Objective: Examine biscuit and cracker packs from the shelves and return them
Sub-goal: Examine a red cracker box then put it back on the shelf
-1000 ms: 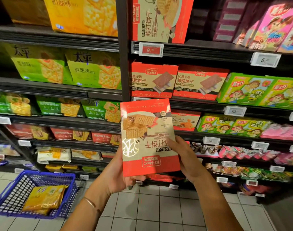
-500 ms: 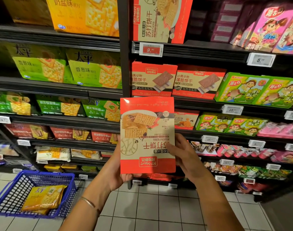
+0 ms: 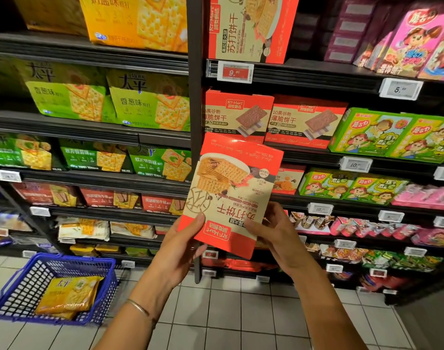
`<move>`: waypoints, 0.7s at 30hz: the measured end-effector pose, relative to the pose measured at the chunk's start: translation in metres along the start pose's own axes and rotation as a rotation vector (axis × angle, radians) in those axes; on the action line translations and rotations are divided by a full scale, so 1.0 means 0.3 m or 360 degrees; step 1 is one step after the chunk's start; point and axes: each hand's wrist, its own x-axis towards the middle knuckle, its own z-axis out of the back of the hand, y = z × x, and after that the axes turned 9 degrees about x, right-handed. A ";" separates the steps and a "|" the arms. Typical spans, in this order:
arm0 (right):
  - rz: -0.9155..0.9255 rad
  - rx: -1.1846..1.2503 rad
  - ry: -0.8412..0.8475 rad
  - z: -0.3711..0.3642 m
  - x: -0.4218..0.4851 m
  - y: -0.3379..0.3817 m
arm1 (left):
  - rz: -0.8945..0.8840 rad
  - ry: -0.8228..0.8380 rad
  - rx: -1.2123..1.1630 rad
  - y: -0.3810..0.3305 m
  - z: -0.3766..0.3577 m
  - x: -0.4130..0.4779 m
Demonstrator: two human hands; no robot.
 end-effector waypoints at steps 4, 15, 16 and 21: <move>-0.0085 0.0025 0.0042 -0.008 -0.007 0.006 | -0.0096 -0.0060 -0.0258 -0.013 0.018 -0.006; 0.0197 0.0358 -0.0249 0.013 0.009 0.011 | -0.0481 -0.0195 -0.0208 -0.014 0.110 -0.022; 0.0189 0.0427 -0.0259 0.004 0.008 0.004 | -0.0524 -0.0178 -0.0196 0.002 0.105 -0.028; 0.0014 0.0719 -0.0278 -0.061 0.011 -0.036 | -0.0368 -0.0035 0.0064 0.098 0.080 -0.054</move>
